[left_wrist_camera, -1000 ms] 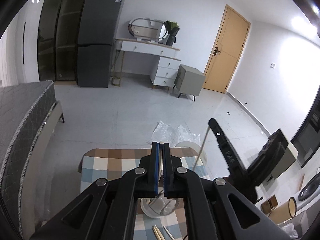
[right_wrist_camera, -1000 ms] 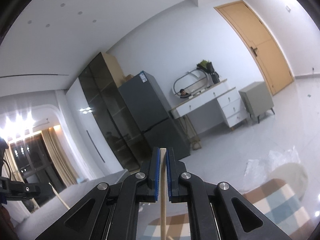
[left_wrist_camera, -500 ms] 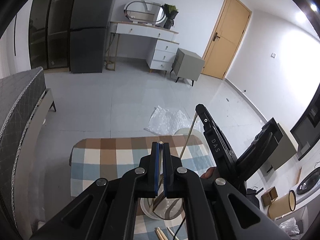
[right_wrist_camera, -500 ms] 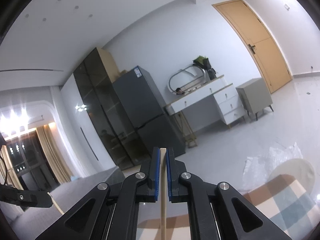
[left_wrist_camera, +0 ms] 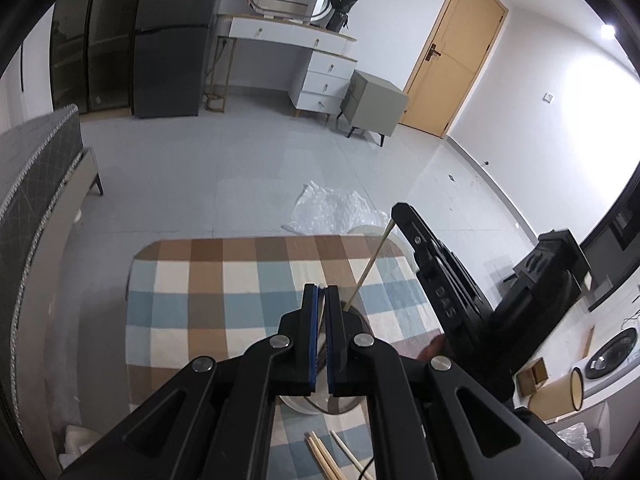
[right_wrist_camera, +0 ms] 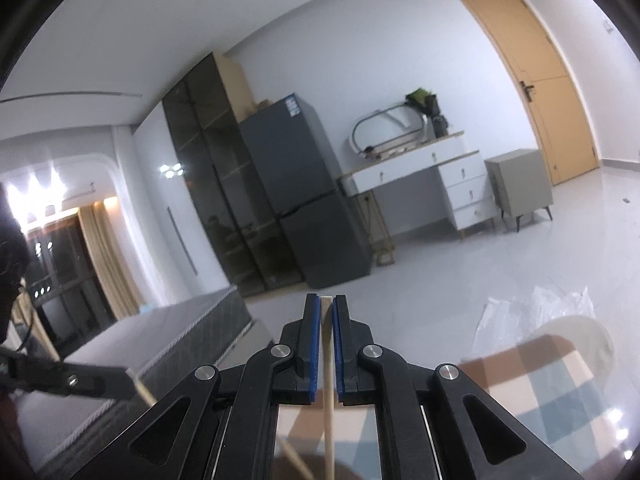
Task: Organize utensils
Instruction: 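Lower the left gripper's chopstick into the holder while the right tool holds its chopstick, then open both grippers to release the chopsticks into the holder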
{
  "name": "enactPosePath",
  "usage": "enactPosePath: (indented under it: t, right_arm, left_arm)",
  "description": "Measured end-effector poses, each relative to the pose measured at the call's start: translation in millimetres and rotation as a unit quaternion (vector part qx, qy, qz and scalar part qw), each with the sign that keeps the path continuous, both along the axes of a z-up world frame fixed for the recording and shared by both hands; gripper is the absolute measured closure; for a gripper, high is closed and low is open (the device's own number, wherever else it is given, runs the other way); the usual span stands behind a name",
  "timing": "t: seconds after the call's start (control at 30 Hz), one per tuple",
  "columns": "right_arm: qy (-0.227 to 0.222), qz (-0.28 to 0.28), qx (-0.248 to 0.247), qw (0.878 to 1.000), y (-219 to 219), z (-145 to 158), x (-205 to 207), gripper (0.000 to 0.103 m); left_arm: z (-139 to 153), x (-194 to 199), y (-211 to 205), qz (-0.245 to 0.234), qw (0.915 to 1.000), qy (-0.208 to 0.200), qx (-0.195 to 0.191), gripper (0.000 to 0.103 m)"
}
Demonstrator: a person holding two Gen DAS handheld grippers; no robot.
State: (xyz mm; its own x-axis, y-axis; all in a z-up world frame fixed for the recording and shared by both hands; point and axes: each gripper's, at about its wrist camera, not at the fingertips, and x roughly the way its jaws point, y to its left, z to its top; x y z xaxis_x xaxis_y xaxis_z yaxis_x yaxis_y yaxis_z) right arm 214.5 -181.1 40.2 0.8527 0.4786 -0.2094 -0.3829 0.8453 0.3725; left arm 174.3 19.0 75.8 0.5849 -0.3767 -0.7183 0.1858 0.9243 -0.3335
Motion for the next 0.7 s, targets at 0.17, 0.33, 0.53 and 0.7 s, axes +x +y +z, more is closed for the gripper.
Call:
enactPosePath:
  t: [0.17, 0.33, 0.53, 0.7]
  right_arm:
    - [0.022, 0.056, -0.031, 0.998, -0.4, 0.0, -18.1, 0.095]
    - [0.046, 0.071, -0.053, 0.995, -14.6, 1.3, -54.7, 0.078]
    - [0.056, 0.054, -0.056, 0.995, -38.4, 14.9, -104.9, 0.035]
    - [0.033, 0.018, -0.08, 0.996, -47.0, 24.9, -147.6, 0.003]
  left_arm:
    - [-4.7, 8.6, -13.5, -0.038, 0.9988, 0.029, 0.012, 0.101]
    - [2.4, -2.7, -3.6, 0.004, 0.9991, 0.041, 0.009, 0.047]
    - [15.8, -47.8, 9.8, 0.086, 0.9955, -0.012, 0.038, 0.03]
    - [16.6, -90.9, 5.7, 0.136, 0.9841, -0.061, 0.096, 0.028]
